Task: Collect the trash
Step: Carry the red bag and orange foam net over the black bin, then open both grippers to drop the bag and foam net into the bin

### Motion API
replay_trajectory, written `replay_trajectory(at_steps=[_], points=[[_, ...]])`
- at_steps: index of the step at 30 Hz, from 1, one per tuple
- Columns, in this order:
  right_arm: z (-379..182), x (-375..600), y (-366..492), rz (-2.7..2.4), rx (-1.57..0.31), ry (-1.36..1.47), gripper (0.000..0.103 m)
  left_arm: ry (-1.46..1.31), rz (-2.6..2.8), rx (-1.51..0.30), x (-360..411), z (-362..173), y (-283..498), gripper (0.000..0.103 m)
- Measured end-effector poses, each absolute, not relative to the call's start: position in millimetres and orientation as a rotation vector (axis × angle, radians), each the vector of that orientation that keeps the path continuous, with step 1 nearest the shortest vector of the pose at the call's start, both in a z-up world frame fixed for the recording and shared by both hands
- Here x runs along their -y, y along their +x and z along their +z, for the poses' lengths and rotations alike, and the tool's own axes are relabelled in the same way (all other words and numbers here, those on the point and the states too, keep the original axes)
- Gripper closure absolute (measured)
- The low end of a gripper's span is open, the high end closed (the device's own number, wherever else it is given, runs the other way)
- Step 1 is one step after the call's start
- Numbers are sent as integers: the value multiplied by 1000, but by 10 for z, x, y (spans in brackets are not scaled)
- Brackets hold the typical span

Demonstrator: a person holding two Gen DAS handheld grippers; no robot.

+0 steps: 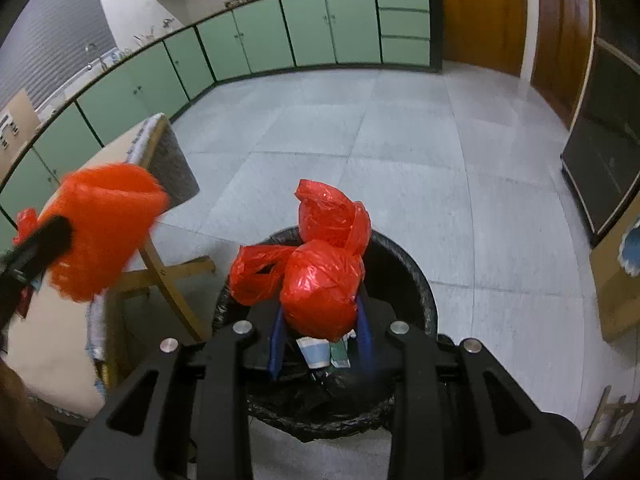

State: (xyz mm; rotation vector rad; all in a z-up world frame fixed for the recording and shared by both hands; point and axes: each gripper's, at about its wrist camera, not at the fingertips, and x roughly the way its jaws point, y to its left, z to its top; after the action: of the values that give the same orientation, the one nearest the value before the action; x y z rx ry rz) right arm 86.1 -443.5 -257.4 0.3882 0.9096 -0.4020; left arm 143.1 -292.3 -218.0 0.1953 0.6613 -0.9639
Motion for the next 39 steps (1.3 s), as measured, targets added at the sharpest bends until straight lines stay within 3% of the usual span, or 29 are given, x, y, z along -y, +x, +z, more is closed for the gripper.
replay_trajectory(at_steps=[10,16,24,33,39], points=[[-2695,4583,897,-417,-926,426,57,244,-958,-766,3225,-2734,1649,85],[-2700,4603,871,-417,-921,430,55,244,-936,-757,3225,-2726,1684,73],[-2622,4575,861,-423,-907,422,55,242,-907,-751,3091,-2673,1687,68],[-2270,4190,907,-383,-852,334,52,193,-737,-699,2459,-2346,1712,57],[-2004,3664,1097,-272,-809,267,46,154,-570,-633,1751,-2067,1707,40]])
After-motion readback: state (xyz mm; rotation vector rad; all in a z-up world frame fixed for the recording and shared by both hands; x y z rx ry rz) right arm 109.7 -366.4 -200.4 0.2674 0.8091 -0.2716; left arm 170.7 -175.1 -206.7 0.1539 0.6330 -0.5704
